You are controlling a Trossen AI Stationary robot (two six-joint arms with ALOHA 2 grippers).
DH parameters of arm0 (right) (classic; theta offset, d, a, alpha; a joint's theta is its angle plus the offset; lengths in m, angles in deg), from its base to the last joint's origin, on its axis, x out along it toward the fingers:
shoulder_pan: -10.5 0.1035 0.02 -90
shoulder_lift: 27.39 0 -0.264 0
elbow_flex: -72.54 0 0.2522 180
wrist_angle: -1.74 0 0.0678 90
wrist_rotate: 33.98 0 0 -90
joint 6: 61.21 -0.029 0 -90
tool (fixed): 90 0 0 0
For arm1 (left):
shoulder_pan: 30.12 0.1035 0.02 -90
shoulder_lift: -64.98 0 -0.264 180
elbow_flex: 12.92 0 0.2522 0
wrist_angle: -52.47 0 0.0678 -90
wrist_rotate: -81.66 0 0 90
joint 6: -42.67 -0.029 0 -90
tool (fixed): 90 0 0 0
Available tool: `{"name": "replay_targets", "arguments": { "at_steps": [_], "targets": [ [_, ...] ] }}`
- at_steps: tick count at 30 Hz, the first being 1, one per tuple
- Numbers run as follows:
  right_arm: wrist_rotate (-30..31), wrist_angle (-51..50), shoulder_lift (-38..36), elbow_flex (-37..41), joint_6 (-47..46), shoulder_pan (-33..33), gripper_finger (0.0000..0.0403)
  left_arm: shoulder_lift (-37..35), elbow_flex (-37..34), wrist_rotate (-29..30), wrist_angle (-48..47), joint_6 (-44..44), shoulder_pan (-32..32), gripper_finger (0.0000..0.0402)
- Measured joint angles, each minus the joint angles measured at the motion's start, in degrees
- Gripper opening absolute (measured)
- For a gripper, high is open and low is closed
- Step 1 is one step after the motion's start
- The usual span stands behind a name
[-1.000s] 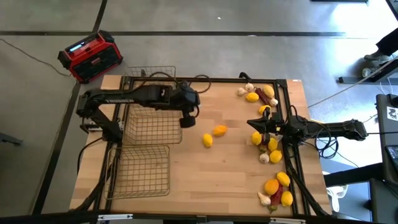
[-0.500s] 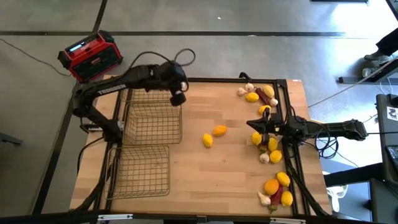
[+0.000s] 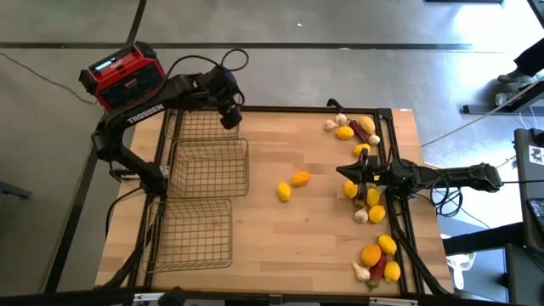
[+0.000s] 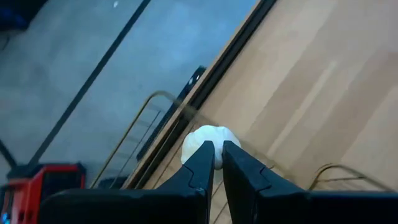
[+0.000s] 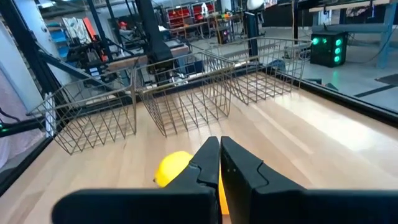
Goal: Sort produce into baskets
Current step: Put the garlic in the top wire basket
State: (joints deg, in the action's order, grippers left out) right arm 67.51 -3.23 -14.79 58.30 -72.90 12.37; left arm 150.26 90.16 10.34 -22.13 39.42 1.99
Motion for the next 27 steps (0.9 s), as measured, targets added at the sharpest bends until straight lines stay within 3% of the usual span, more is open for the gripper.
{"name": "replay_targets", "arguments": {
  "at_steps": [9, 19, 27],
  "targets": [
    [0.0, 0.0, 0.0, 0.0, 0.0, 0.0, 0.0016, 0.0, -1.3, 0.0, -3.1, 1.2, 5.1, 0.0027],
    [0.0, 0.0, 0.0, 0.0, 0.0, 0.0, 0.0016, 0.0, -12.9, 0.0, 0.9, 2.9, 10.2, 0.0027],
    [0.0, 0.0, 0.0, 0.0, 0.0, 0.0, 0.0016, 0.0, -18.5, -0.1, 3.3, 2.3, 10.7, 0.0027]
  ]
}}
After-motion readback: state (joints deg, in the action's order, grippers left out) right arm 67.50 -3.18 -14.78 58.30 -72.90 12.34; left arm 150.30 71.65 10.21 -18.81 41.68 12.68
